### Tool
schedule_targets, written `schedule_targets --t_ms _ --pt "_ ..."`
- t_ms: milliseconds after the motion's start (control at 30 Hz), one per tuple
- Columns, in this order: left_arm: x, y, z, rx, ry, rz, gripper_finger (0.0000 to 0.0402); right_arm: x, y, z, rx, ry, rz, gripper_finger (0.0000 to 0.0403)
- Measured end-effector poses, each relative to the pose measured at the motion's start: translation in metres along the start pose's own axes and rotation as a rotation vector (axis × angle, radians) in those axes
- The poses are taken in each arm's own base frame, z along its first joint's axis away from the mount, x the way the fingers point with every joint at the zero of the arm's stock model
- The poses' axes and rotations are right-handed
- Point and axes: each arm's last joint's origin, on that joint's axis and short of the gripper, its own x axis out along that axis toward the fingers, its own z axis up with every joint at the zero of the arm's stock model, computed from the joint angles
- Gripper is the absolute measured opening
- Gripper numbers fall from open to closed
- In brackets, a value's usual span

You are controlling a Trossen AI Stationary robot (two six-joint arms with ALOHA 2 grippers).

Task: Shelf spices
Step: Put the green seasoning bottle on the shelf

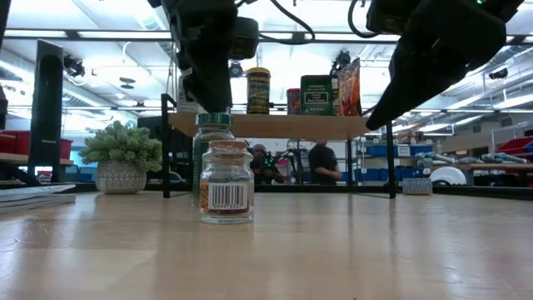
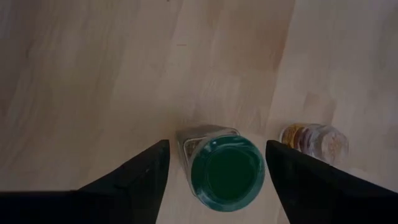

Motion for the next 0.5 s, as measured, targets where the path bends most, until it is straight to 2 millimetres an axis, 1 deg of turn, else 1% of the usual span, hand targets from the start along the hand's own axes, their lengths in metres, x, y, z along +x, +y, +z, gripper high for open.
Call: schedule_targets --t_ms 233,500 --pt "-0.0003 0.0007 0.0015 -0.006 -0.021 0.026 0.0269 -0.0012 0.0012 -0.0011 -0.008 -0.004 -0.004 0.0003" --pt "-0.0004 -0.0007 0.0041 0.023 -0.045 0.001 0.0269 -0.0012 0.0011 -0.0008 -0.007 -0.008 -0.008 0.0001"
